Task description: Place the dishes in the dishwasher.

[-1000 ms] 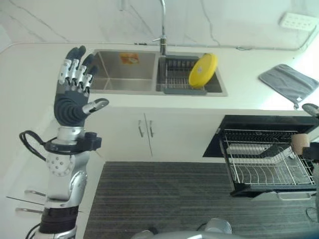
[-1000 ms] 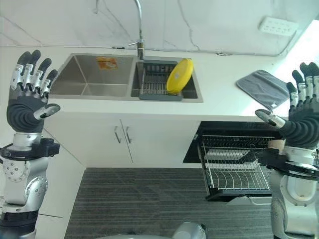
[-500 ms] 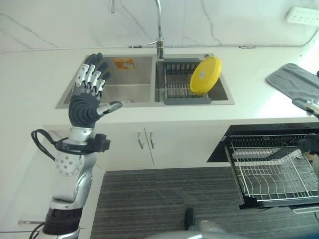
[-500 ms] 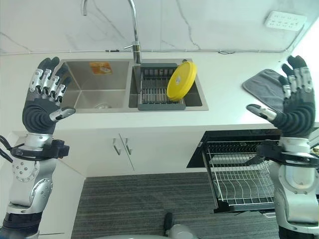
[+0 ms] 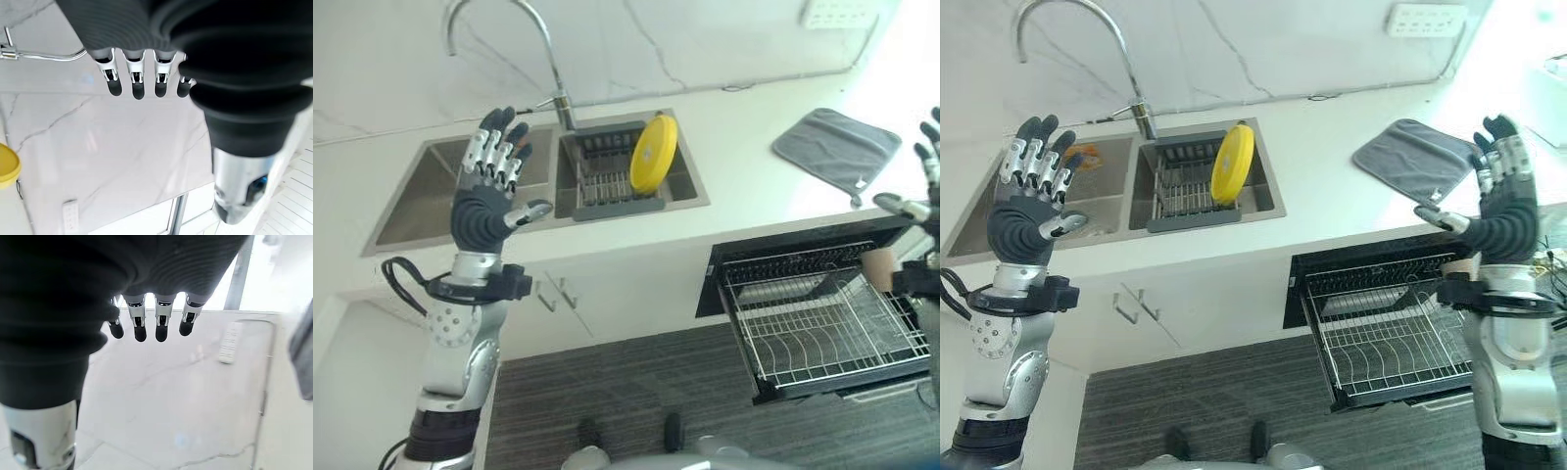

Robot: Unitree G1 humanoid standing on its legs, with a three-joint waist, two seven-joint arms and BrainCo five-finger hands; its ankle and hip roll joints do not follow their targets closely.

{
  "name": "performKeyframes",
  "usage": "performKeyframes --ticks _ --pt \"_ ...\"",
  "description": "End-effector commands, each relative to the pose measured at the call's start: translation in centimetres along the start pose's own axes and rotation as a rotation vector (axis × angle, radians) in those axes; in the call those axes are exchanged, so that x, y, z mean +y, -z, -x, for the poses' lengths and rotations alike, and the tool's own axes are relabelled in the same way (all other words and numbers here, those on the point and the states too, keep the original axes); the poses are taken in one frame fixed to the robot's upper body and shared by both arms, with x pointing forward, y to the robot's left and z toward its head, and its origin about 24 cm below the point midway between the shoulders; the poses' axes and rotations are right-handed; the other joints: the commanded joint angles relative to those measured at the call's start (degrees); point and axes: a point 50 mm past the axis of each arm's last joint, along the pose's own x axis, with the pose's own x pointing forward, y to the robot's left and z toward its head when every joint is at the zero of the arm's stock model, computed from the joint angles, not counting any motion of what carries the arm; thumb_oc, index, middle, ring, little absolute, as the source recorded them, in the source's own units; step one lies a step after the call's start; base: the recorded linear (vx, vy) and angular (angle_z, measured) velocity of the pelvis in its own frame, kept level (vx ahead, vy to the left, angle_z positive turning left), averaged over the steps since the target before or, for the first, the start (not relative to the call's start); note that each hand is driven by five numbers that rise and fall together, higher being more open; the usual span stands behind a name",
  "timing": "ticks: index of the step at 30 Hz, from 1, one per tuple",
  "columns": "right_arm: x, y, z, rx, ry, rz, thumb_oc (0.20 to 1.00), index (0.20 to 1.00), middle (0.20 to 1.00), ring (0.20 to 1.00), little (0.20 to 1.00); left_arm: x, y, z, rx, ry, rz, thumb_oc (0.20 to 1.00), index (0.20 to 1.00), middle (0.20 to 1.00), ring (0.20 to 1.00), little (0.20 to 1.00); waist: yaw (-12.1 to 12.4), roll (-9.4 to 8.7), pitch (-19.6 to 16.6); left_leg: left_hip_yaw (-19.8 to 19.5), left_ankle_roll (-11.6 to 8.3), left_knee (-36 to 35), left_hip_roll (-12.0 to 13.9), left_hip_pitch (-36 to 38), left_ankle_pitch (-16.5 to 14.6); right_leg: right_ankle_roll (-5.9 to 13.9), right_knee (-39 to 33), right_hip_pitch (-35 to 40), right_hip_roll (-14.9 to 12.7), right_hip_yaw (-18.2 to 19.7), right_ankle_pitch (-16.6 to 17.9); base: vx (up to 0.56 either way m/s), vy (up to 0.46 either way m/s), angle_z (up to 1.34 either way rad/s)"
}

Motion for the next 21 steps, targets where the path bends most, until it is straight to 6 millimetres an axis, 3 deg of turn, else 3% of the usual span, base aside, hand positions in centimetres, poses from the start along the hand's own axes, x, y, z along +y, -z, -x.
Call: performKeyframes --ticks 1,10,16,21 --pt "-0.6 -3.7 -1.4 -0.191 -0.024 0.05 1.0 1.0 1.0 1.0 1.0 0.0 -1.8 -0.1 -0.122 0.007 -0.016 1.0 1.0 1.0 1.0 1.0 0.61 1.8 -2.56 3.12 0.74 0.54 -1.56 2.26 2.09 4.29 0.31 4.05 -4.98 1.35 -4.18 0.17 0.246 -0.19" --pt "-0.5 -4.0 -1.0 -0.195 -0.01 0.039 1.0 1.0 1.0 1.0 1.0 0.2 -2.1 -0.5 -0.121 0.026 -0.035 1.0 1.0 1.0 1.0 1.0 1.85 1.74 -3.61 0.59 3.8 0.54 -5.75 4.75 -2.1 6.79 4.97 2.63 -7.98 -1.01 -5.43 0.19 0.215 -0.04" --pt "0.0 -3.8 -1.0 -0.192 -0.012 0.03 1.0 1.0 1.0 1.0 1.0 -0.2 -2.0 -0.9 -0.107 0.037 -0.089 1.0 1.0 1.0 1.0 1.0 2.77 0.64 -3.42 -0.47 6.71 0.54 -9.53 5.31 -4.29 9.35 10.64 0.63 -10.22 -0.8 -2.97 0.13 0.191 0.07" --pt "0.0 -3.7 -0.8 -0.189 -0.015 0.035 1.0 1.0 1.0 1.0 1.0 -0.6 -1.9 -1.0 -0.096 0.062 -0.116 1.0 1.0 1.0 1.0 1.0 2.9 0.53 -2.68 -2.24 8.27 0.54 -11.22 5.61 -4.96 10.01 21.52 -4.0 -11.07 -0.15 0.31 0.09 0.186 -0.01"
